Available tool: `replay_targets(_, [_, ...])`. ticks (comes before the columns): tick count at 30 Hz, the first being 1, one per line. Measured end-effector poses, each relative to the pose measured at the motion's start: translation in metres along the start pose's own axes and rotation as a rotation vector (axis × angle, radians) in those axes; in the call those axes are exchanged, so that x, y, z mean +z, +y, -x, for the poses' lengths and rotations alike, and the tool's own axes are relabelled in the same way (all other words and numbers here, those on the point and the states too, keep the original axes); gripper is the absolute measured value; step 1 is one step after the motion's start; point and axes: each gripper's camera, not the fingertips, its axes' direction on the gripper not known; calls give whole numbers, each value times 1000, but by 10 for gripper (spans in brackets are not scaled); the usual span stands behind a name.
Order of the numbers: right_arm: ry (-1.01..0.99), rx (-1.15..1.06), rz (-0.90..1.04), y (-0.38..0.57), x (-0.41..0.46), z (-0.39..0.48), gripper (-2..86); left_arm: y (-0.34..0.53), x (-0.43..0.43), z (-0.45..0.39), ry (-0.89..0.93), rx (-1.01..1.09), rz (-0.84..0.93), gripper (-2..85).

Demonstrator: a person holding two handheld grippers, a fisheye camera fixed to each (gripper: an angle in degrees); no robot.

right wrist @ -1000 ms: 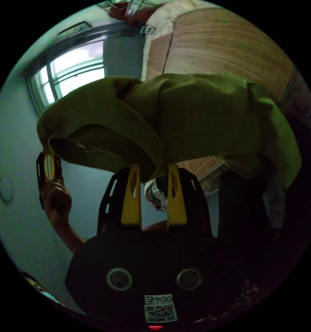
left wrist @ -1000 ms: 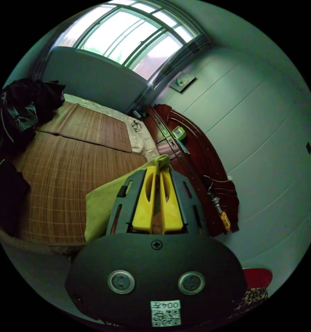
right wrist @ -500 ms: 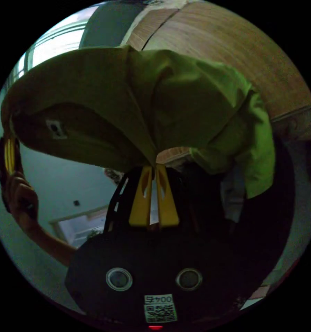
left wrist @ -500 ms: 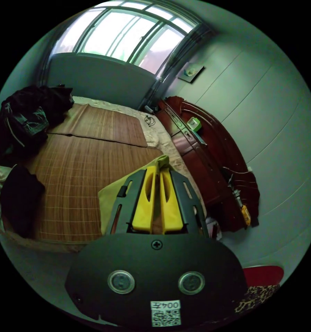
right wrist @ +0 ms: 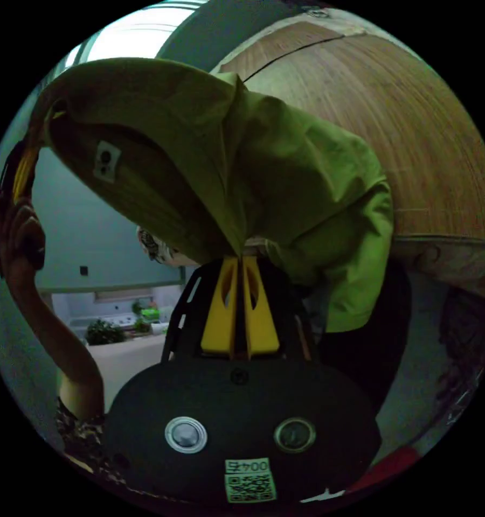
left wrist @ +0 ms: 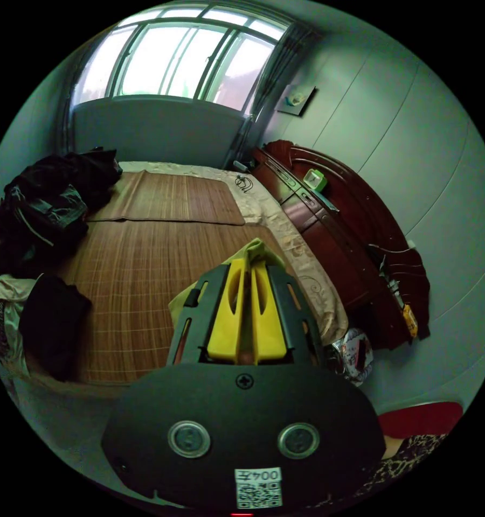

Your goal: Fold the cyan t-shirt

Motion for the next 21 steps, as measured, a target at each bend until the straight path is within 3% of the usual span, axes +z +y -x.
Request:
replay_targets(5, [139, -112, 37, -6, -17, 5, -7, 11, 19, -4, -13, 21, 17, 9])
replay_targets(8, [96, -32, 77, -13, -26, -9, -5, 17, 31, -6, -6, 17, 33, 9])
replay_targets(16, [-119, 221, -83, 1, -49, -62, 44, 32, 63, -20, 6, 42, 75, 7])
replay_targets(21, [-75, 167, 81, -9, -35, -59, 62, 43, 91, -30, 1, 71, 117, 6])
